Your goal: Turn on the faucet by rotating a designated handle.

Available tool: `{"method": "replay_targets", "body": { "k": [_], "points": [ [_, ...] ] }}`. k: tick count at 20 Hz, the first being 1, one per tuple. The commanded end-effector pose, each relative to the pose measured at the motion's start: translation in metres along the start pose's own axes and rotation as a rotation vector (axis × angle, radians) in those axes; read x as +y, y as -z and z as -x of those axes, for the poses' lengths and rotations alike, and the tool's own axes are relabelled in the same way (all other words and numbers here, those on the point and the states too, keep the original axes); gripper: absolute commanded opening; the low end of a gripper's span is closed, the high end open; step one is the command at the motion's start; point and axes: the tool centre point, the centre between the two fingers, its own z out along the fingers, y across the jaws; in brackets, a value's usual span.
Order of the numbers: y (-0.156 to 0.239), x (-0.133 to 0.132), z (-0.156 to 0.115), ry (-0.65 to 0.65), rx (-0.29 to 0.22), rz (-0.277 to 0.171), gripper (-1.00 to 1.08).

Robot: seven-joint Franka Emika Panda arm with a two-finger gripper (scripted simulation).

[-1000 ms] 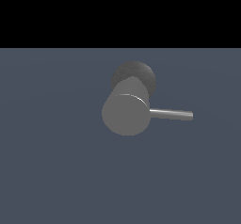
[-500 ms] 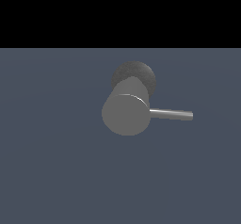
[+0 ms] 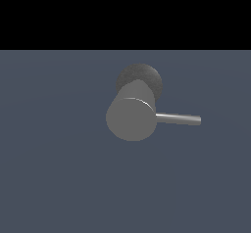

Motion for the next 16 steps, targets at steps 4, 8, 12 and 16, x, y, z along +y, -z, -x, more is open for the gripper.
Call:
{"method": "replay_targets", "body": {
  "k": [4, 8, 12, 16],
  "points": [
    [0.038, 0.016, -0.031, -0.082, 0.149, -0.16, -1.0],
    [0.067, 0.036, -0.051, -0.151, 0.26, -0.264, -1.0],
    [0.096, 0.063, -0.068, -0.229, 0.375, -0.357, -1.0],
    [0.125, 0.098, -0.081, -0.316, 0.493, -0.439, -1.0]
  ]
}}
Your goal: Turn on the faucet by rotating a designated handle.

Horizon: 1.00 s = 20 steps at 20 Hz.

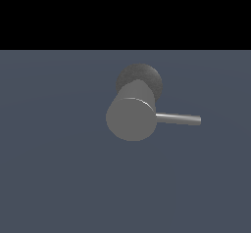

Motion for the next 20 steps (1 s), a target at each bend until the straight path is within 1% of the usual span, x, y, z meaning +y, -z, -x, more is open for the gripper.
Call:
{"method": "replay_targets", "body": {
  "k": [1, 6, 11, 16, 20],
  "points": [
    [0.019, 0.012, -0.021, -0.052, 0.08, -0.048, -1.0],
    [0.059, 0.044, -0.058, -0.158, 0.242, -0.127, -1.0],
    [0.102, 0.087, -0.089, -0.27, 0.411, -0.186, -1.0],
    [0.146, 0.136, -0.109, -0.382, 0.577, -0.223, -1.0],
    [0.175, 0.172, -0.116, -0.455, 0.685, -0.236, -1.0]
  ]
}}
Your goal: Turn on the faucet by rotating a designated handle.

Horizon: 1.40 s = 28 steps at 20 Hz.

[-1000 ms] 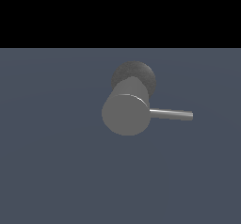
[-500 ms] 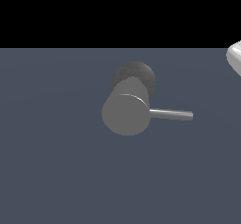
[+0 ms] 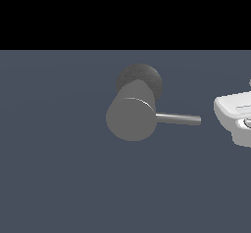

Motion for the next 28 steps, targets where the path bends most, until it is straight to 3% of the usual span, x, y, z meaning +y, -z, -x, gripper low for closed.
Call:
{"method": "replay_targets", "body": {
  "k": [1, 6, 13, 28],
  "points": [
    [0.013, 0.012, -0.021, -0.038, 0.068, -0.007, -1.0],
    [0.033, 0.031, -0.049, -0.089, 0.162, -0.014, -1.0],
    [0.052, 0.046, -0.071, -0.123, 0.241, -0.016, -1.0],
    [0.05, 0.091, -0.066, -0.223, 0.253, 0.007, -1.0]
  ]
}}
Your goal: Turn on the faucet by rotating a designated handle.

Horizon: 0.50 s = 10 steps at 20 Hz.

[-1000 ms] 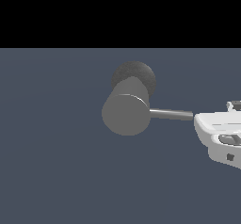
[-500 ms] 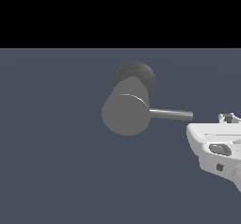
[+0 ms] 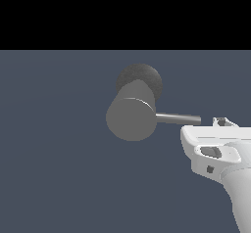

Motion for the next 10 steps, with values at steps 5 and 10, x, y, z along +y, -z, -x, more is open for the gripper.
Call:
{"method": "replay_targets", "body": {
  "k": [5, 10],
  "points": [
    [0.002, 0.021, -0.001, -0.039, 0.014, 0.031, -1.0],
    [0.009, 0.032, -0.006, -0.074, 0.047, 0.042, -1.0]
  ]
}}
